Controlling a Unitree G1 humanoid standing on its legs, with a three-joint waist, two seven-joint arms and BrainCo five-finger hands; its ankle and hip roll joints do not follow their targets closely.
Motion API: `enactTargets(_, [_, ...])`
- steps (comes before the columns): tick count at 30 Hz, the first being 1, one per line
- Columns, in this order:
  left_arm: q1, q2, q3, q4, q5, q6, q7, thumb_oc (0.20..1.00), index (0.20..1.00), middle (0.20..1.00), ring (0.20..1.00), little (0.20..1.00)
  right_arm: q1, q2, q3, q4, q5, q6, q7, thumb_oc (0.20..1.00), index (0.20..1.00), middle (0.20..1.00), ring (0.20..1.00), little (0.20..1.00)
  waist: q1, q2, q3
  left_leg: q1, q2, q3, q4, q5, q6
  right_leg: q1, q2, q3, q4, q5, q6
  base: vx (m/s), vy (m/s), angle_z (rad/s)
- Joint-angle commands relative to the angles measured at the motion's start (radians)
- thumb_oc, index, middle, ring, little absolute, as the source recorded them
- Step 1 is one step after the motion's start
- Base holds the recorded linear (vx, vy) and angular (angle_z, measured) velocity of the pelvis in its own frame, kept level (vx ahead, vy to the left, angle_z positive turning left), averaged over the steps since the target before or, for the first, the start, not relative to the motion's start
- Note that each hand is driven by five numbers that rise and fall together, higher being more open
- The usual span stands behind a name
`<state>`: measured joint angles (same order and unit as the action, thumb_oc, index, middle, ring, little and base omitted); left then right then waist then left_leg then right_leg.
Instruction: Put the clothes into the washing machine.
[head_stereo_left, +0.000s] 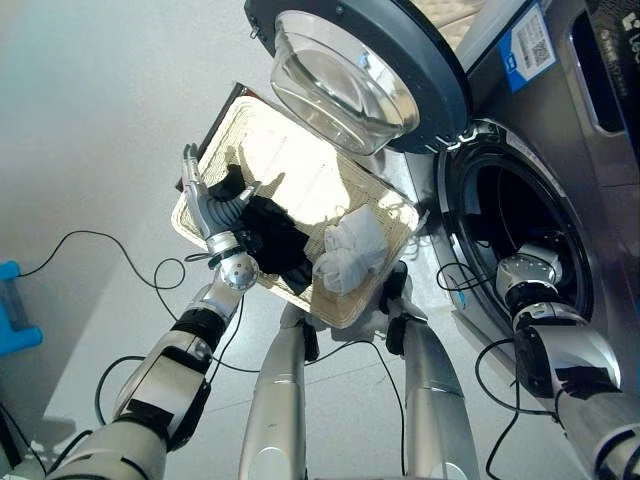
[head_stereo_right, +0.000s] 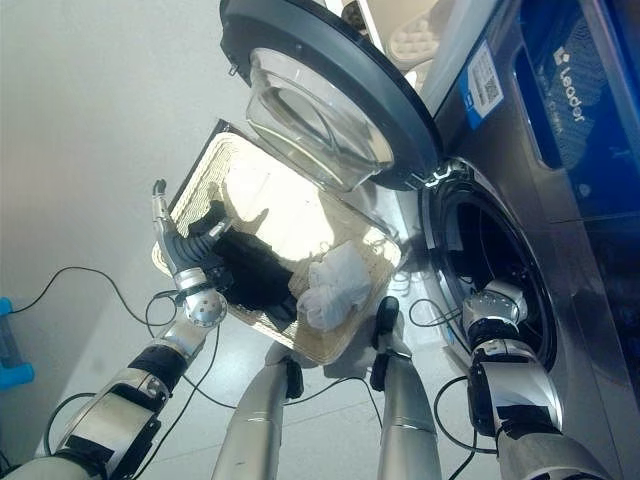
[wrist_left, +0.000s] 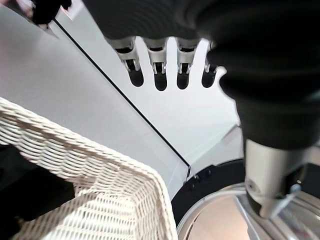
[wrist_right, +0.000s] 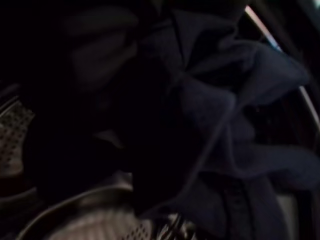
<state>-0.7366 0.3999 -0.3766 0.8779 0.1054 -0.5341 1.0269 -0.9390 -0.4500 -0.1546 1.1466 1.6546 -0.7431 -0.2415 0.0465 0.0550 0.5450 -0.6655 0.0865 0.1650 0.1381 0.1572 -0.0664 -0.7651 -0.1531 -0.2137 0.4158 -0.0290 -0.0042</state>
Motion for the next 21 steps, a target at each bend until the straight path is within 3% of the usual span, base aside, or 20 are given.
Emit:
enactTargets(1, [-0.003, 0.001, 0.000, -0.047, 0.052, 0.003, -0.004, 1.000, 1.000, 1.000, 1.000, 1.000, 0.006, -0.104, -0.018, 0.009, -0.011, -0.064, 0.014, 0.247, 0.247, 0.247, 0.247, 0.247, -0.014, 0.048, -0.025, -0.037, -0.066, 0.016, 0.127, -0.158, -0.026, -0.003, -0.044, -0.077, 0.036, 0.012, 0.139, 0.01, -0.003, 0.05])
enactTargets(2, [-0.003, 0.001, 0.000, -0.047, 0.052, 0.003, -0.004, 1.000, 1.000, 1.000, 1.000, 1.000, 0.006, -0.104, -0.018, 0.009, -0.011, -0.064, 0.014, 0.247, 0.247, 0.247, 0.247, 0.247, -0.014, 0.048, -0.025, -0.037, -0.066, 0.016, 0.127, -0.158, -0.026, -0.003, -0.044, -0.077, 0.036, 0.012, 0.139, 0.00, 0.001, 0.06])
enactTargets(3, [-0.004, 0.002, -0.002, -0.046, 0.052, 0.010, -0.007, 1.000, 1.000, 1.000, 1.000, 1.000, 0.001, -0.109, -0.017, 0.014, -0.054, -0.052, -0.017, 0.809, 0.809, 0.809, 0.809, 0.809, -0.014, 0.048, -0.025, -0.035, -0.066, 0.017, 0.127, -0.158, -0.026, -0.002, -0.046, -0.078, 0.037, 0.013, 0.140, -0.01, 0.006, 0.07])
enactTargets(4, [-0.016, 0.012, -0.009, -0.026, 0.051, 0.032, -0.024, 1.000, 1.000, 1.000, 1.000, 1.000, -0.010, -0.132, 0.016, 0.038, -0.263, 0.043, -0.128, 1.000, 1.000, 1.000, 1.000, 1.000, -0.014, 0.047, -0.025, -0.034, -0.066, 0.016, 0.126, -0.156, -0.023, -0.002, -0.049, -0.079, 0.037, 0.016, 0.139, -0.01, 0.006, 0.07])
enactTargets(7, [-0.020, 0.016, -0.009, -0.023, 0.055, 0.035, -0.025, 1.000, 1.000, 1.000, 1.000, 1.000, -0.017, -0.134, 0.025, 0.040, -0.287, 0.062, -0.147, 1.000, 1.000, 1.000, 1.000, 1.000, -0.013, 0.047, -0.025, -0.041, -0.066, 0.016, 0.124, -0.148, -0.022, -0.008, -0.048, -0.081, 0.033, 0.023, 0.136, -0.02, 0.004, 0.03])
enactTargets(8, [-0.025, 0.027, -0.014, -0.006, 0.082, 0.071, -0.023, 1.000, 1.000, 1.000, 1.000, 1.000, -0.026, -0.141, 0.060, 0.051, -0.388, 0.129, -0.251, 1.000, 1.000, 1.000, 1.000, 1.000, -0.013, 0.046, -0.025, -0.039, -0.065, 0.018, 0.119, -0.143, -0.022, -0.006, -0.046, -0.082, 0.028, 0.025, 0.134, 0.00, 0.000, 0.00])
enactTargets(9, [-0.031, 0.036, -0.028, 0.020, 0.084, 0.146, -0.031, 1.000, 1.000, 1.000, 1.000, 1.000, -0.025, -0.145, 0.088, 0.066, -0.432, 0.164, -0.276, 1.000, 1.000, 1.000, 1.000, 1.000, -0.013, 0.046, -0.025, -0.028, -0.064, 0.022, 0.114, -0.147, -0.021, 0.002, -0.047, -0.082, 0.029, 0.019, 0.136, 0.00, 0.000, 0.00])
enactTargets(12, [-0.033, 0.039, -0.031, 0.028, 0.077, 0.155, -0.035, 1.000, 1.000, 1.000, 1.000, 1.000, -0.026, -0.146, 0.094, 0.069, -0.443, 0.176, -0.270, 1.000, 1.000, 1.000, 1.000, 1.000, -0.013, 0.046, -0.025, -0.027, -0.064, 0.022, 0.113, -0.146, -0.021, 0.002, -0.047, -0.083, 0.028, 0.019, 0.136, 0.00, 0.000, 0.00])
enactTargets(13, [-0.043, 0.063, -0.045, 0.079, 0.081, 0.223, -0.062, 1.000, 1.000, 1.000, 1.000, 1.000, -0.032, -0.145, 0.142, 0.074, -0.494, 0.215, -0.292, 1.000, 1.000, 1.000, 1.000, 1.000, -0.015, 0.045, -0.025, -0.021, -0.062, 0.027, 0.107, -0.141, -0.020, 0.005, -0.046, -0.082, 0.025, 0.019, 0.133, 0.00, 0.000, 0.00])
enactTargets(14, [-0.043, 0.063, -0.045, 0.079, 0.081, 0.223, -0.062, 1.000, 1.000, 1.000, 1.000, 1.000, -0.032, -0.145, 0.142, 0.074, -0.494, 0.215, -0.292, 1.000, 1.000, 1.000, 1.000, 1.000, -0.015, 0.045, -0.025, -0.021, -0.062, 0.027, 0.107, -0.141, -0.020, 0.005, -0.046, -0.082, 0.025, 0.019, 0.133, -0.03, 0.067, -0.01])
enactTargets(15, [-0.054, 0.092, -0.071, 0.121, 0.146, 0.305, -0.070, 1.000, 1.000, 1.000, 1.000, 1.000, -0.011, -0.121, 0.155, 0.084, -0.413, 0.275, -0.260, 1.000, 1.000, 1.000, 1.000, 1.000, -0.021, 0.049, -0.025, -0.011, -0.059, 0.034, 0.101, -0.138, -0.022, 0.008, -0.043, -0.078, 0.027, 0.013, 0.130, -0.01, 0.056, -0.01])
enactTargets(21, [-0.086, 0.142, -0.160, 0.157, 0.312, 0.407, -0.083, 1.000, 1.000, 1.000, 1.000, 1.000, -0.003, -0.114, 0.166, 0.115, -0.309, 0.345, -0.193, 1.000, 1.000, 1.000, 1.000, 1.000, -0.026, 0.066, -0.025, 0.000, -0.060, 0.051, 0.076, -0.126, -0.025, 0.014, -0.036, -0.073, 0.006, 0.013, 0.128, -0.01, 0.049, 0.00])
